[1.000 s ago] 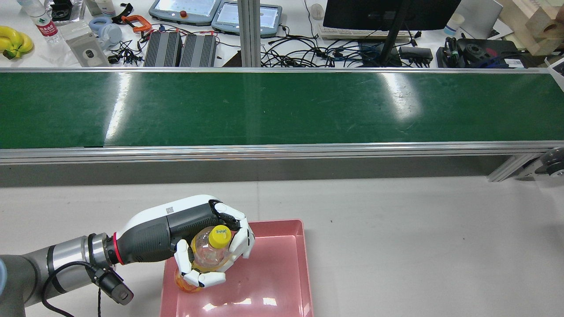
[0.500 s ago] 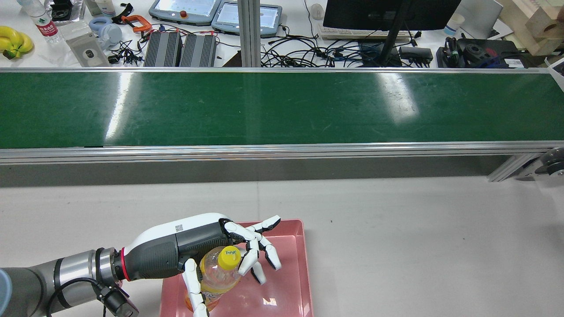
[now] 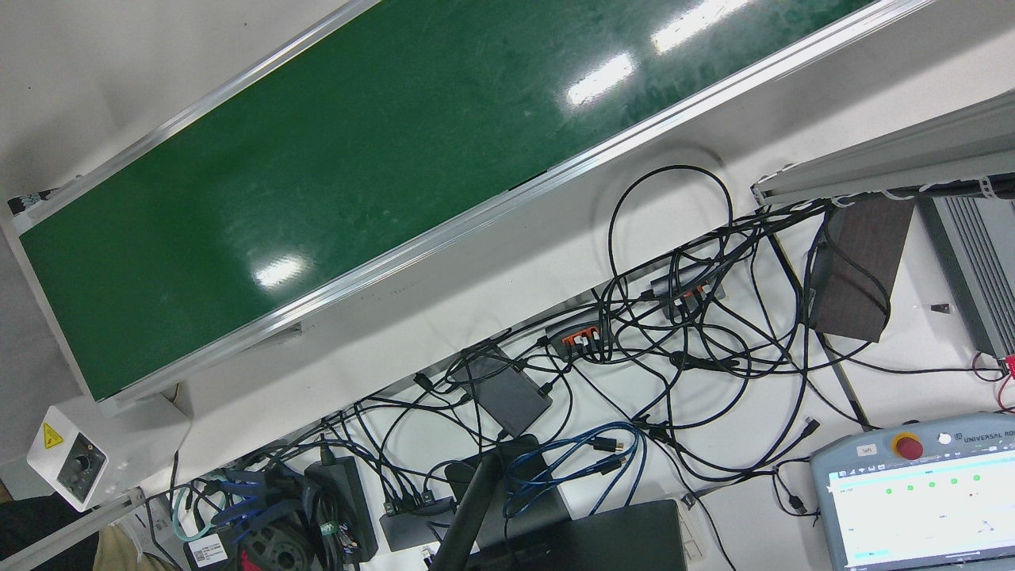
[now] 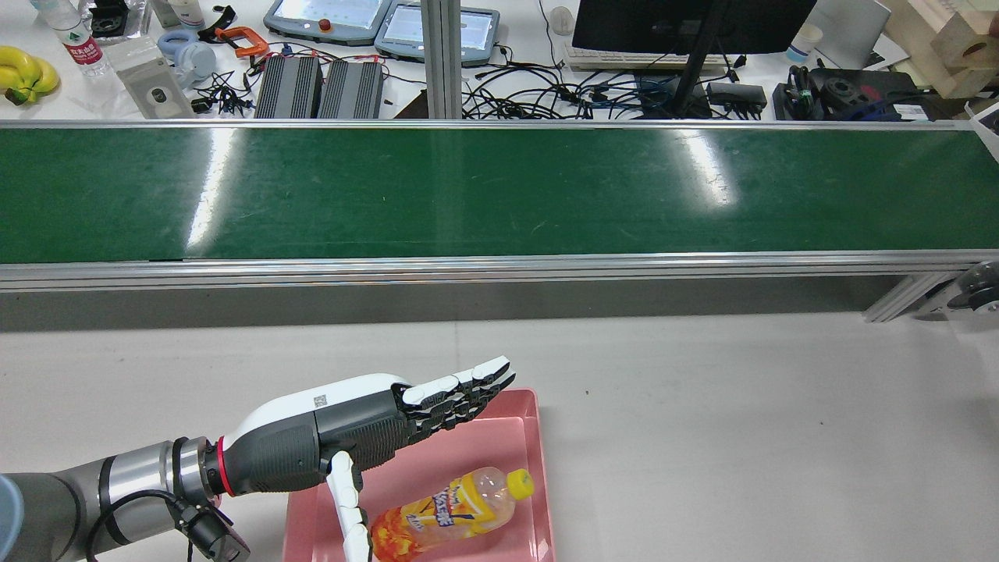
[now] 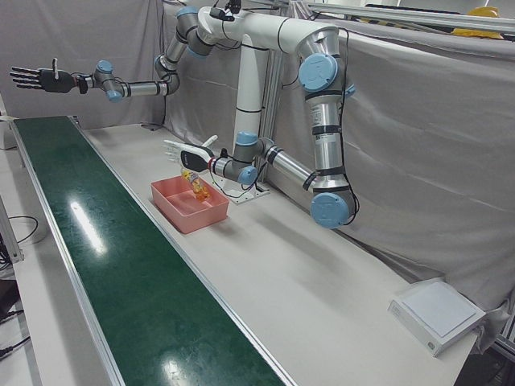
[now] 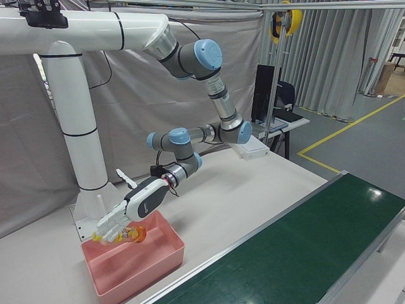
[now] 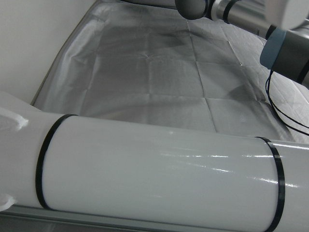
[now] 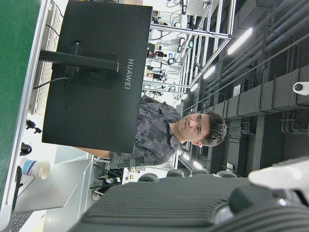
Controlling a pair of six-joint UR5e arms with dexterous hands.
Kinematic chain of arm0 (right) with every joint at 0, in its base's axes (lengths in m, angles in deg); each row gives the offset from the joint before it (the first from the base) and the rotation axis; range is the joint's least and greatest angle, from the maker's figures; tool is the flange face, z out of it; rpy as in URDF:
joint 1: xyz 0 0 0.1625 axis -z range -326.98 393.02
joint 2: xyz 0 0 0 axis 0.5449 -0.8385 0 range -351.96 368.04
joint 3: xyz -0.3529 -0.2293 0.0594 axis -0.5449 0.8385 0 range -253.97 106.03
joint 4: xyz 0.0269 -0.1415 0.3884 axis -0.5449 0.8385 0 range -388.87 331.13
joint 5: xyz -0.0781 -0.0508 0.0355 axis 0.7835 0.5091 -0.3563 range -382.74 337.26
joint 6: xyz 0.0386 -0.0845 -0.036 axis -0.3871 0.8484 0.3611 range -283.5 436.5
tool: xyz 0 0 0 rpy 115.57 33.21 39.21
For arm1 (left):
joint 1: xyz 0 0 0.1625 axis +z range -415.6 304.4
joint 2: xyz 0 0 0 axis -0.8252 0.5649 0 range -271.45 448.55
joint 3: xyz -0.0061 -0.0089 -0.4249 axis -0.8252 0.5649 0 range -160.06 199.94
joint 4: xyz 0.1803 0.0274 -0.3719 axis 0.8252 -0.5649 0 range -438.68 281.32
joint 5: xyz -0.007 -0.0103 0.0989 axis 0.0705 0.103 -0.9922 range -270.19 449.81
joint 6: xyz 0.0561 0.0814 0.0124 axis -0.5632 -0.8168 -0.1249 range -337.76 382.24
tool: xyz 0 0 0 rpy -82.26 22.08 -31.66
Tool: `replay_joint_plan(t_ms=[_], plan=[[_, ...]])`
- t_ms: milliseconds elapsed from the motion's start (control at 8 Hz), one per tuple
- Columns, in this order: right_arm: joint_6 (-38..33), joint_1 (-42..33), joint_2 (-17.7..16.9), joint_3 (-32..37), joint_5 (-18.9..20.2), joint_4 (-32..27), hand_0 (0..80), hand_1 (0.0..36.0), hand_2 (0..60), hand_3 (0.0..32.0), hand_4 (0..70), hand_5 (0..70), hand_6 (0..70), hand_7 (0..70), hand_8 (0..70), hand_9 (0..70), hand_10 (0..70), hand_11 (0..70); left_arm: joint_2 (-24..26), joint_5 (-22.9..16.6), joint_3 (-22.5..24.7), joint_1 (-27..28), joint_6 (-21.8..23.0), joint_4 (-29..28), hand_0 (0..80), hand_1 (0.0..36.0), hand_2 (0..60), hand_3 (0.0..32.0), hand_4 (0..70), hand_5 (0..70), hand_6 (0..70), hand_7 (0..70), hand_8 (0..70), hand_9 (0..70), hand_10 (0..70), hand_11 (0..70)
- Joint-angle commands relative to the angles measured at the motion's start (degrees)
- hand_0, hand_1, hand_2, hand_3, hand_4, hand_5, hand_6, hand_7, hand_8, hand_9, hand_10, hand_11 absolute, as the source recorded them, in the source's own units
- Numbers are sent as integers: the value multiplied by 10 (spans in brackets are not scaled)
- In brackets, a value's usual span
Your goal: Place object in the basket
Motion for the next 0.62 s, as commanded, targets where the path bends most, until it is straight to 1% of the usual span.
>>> replay_joint_plan(t_ms=[0,125,250,500], plan=[[0,0,0,0,0,0,0,0,0,0,0,0,0,0,0,0,0,0,-1,1,0,-7,2,3,584,91,0,14,0,0,0,20,0,0,0,0],[0,0,0,-1,0,0,0,0,0,0,0,0,0,0,0,0,0,0,-1,1,0,-16,5,3,585,91,0,12,0,0,0,20,0,0,0,0],[0,0,0,0,0,0,0,0,0,0,0,0,0,0,0,0,0,0,-1,1,0,-20,20,4,584,92,0,6,0,0,0,21,0,0,0,0],[0,0,0,-1,0,0,0,0,0,0,0,0,0,0,0,0,0,0,-2,-3,4,-30,30,6,602,101,0,0,0,0,0,21,0,0,0,0]])
